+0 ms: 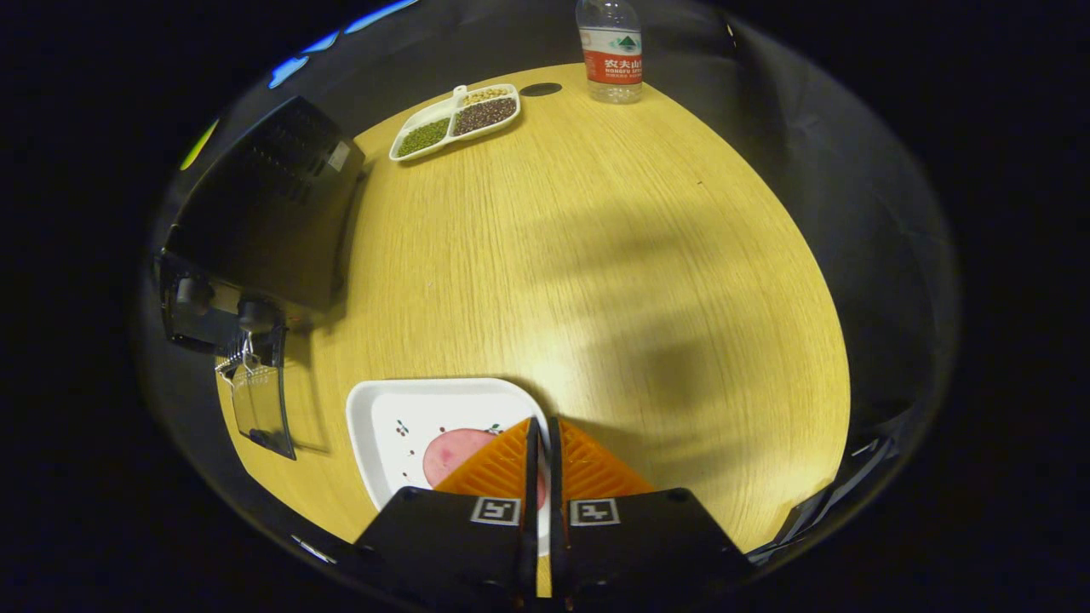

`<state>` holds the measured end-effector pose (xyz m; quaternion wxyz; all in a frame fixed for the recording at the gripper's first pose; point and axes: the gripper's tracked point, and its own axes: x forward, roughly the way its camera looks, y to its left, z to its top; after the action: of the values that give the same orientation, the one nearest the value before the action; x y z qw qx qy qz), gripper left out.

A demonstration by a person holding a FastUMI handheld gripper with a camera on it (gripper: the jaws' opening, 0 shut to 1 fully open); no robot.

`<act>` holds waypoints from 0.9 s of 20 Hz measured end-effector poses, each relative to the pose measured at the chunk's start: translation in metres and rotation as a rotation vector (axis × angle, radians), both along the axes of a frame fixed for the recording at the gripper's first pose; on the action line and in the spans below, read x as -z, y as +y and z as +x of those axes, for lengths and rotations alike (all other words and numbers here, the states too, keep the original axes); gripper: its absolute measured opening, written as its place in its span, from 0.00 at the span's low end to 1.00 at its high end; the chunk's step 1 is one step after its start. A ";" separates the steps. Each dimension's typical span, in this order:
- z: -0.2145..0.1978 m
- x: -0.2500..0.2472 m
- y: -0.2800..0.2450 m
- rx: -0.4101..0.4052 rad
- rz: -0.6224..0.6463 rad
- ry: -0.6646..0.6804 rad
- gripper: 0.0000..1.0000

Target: Open the toaster oven, put the food inside, and close the toaster oven door.

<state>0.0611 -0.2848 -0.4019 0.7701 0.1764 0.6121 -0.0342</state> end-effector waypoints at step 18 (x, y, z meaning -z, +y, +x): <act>-0.054 -0.045 0.002 0.457 0.418 -0.111 0.02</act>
<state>0.0076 -0.2826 -0.3565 0.7218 0.4654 0.5075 -0.0700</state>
